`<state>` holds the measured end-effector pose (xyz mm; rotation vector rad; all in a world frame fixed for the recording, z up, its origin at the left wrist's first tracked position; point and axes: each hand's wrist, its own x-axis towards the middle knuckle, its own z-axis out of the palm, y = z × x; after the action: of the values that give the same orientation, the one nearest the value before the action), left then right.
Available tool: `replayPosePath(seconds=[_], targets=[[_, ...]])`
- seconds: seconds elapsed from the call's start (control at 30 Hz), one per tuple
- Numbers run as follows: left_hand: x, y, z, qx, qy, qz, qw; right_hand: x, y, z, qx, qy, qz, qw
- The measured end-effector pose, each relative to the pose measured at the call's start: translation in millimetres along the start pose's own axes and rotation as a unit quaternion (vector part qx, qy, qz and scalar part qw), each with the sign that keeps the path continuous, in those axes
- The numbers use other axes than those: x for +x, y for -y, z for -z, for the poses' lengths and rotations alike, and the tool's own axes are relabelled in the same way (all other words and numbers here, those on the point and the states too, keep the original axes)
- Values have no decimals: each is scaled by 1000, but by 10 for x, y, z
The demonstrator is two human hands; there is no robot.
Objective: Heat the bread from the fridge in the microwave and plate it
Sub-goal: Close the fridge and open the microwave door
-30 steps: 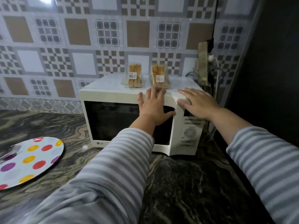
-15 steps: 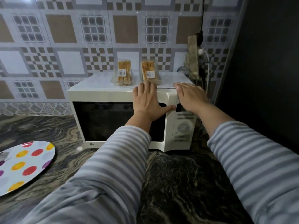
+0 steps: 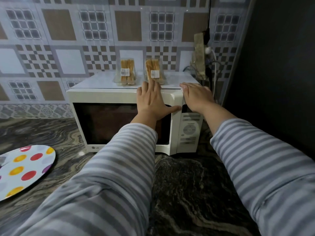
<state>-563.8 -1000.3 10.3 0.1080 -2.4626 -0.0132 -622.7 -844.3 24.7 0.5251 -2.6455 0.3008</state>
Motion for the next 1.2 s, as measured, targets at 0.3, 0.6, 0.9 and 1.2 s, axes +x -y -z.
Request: replayPosePath(seconds=[0.3,0.6,0.9,1.2], targets=[[-458,150,235,-35,-38,-54,997,-74,145,170,24,44,-42,998],[-815,510,430,-12,94,1,996,-705,761,382,52,49,28,997],[-1319,645,894,-57,138,-4,989,-1450,1368,585,18,51,-31,998],[-1874,1291,1535,-109,174,-39,978,-2129,2215,883,118,60,-54,990]])
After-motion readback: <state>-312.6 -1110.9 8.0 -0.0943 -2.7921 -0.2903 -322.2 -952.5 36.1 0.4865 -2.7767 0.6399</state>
